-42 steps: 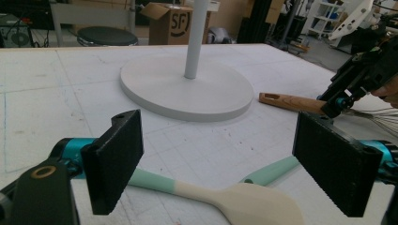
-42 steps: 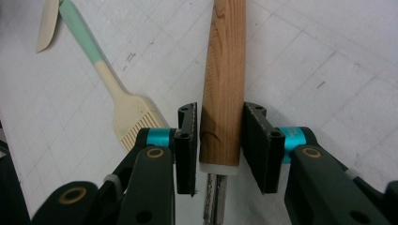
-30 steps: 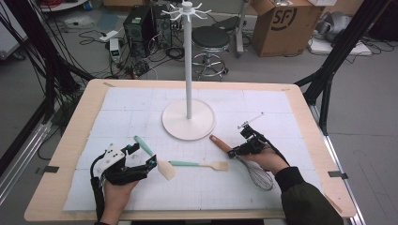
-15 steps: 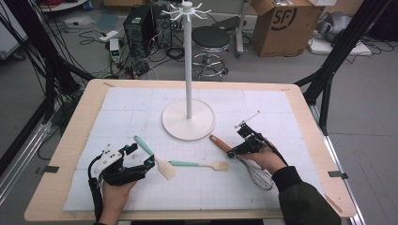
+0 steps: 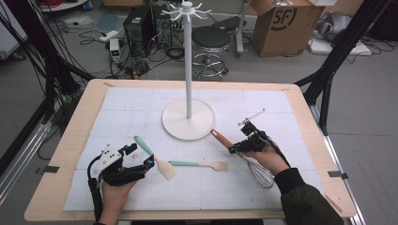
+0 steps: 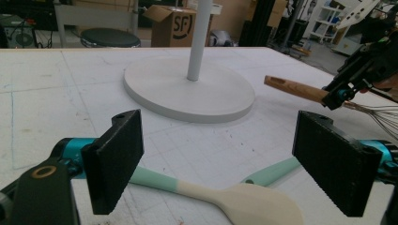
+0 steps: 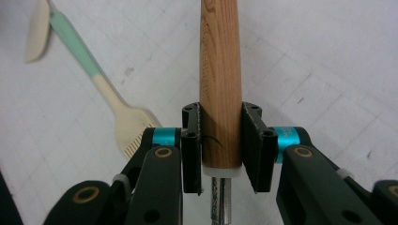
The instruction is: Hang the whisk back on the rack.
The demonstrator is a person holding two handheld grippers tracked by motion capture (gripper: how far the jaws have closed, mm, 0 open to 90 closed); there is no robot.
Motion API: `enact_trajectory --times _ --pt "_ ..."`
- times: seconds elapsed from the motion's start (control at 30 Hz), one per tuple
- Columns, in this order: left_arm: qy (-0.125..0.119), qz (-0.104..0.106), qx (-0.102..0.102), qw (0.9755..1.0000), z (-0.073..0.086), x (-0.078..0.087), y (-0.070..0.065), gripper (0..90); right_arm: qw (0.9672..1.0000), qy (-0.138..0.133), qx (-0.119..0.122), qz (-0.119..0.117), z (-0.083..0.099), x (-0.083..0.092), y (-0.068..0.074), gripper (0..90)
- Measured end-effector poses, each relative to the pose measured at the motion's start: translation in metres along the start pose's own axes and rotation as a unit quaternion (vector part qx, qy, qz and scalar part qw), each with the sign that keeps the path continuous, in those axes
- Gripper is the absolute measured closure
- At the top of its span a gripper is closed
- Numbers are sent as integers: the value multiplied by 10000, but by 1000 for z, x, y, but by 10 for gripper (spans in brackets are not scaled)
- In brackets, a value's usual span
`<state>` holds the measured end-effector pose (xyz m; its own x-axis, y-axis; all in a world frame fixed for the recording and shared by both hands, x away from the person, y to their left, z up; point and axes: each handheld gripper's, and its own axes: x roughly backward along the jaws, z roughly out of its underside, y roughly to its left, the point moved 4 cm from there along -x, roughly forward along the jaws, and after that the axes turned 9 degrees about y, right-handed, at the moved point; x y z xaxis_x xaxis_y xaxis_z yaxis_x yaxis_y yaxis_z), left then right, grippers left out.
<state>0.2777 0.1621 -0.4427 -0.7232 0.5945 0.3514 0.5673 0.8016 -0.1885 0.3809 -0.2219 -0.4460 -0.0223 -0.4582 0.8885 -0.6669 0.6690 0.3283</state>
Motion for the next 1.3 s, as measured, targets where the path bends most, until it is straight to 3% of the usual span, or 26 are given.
enact_trajectory --times 0.07,0.13,0.27,0.3,0.33,0.37,0.57,0.7,0.77,0.87,0.97,1.0,1.03,1.07,1.23,1.27,1.3 --pt "-9 -6 9 10000 0 0 0 175 9993 -321 84 -144 -2 7 -1 717" --pt "-23 -8 20 10000 0 0 0 175 9986 -445 122 -254 -3 10 1 717" --pt "-25 -9 18 10000 0 1 0 175 9978 -581 238 -212 -5 12 4 716" --pt "-31 -9 21 10000 0 1 0 175 9962 -776 354 -168 -6 14 6 717" --pt "-45 -6 29 10000 0 1 0 175 9962 -776 354 -168 -6 14 6 717" --pt "-44 -7 37 10000 0 2 1 175 9939 -1001 414 -215 -7 18 7 717" --pt "-23 -10 17 10000 0 1 1 175 9912 -1242 375 -277 -5 26 5 717" --pt "-17 -4 21 10000 0 0 0 175 9871 -1522 408 -268 -5 34 5 718" --pt "-2 -4 11 10000 0 0 0 175 9835 -1724 431 -348 -6 40 4 718" --pt "-5 3 3 10000 0 0 0 175 9829 -1746 449 -370 -6 42 5 718" --pt "-12 -7 11 10000 0 0 0 175 9780 -1978 462 -479 -6 48 7 717" --pt "-1 -11 15 10000 1 0 1 175 9750 -2101 467 -553 -7 51 7 717" --pt "-5 -3 25 10000 0 0 1 175 9750 -2101 467 -553 -7 51 7 717" --pt "-8 -10 23 10000 0 0 0 176 9707 -2270 455 -650 -9 56 8 717" --pt "-4 -8 6 10000 0 0 0 176 9661 -2434 501 -698 -14 64 13 717" --pt "1 -13 0 10000 1 0 1 176 9607 -2569 572 -880 -21 74 21 716" --pt "5 -16 5 10000 1 0 1 176 9607 -2569 572 -880 -21 74 21 716"
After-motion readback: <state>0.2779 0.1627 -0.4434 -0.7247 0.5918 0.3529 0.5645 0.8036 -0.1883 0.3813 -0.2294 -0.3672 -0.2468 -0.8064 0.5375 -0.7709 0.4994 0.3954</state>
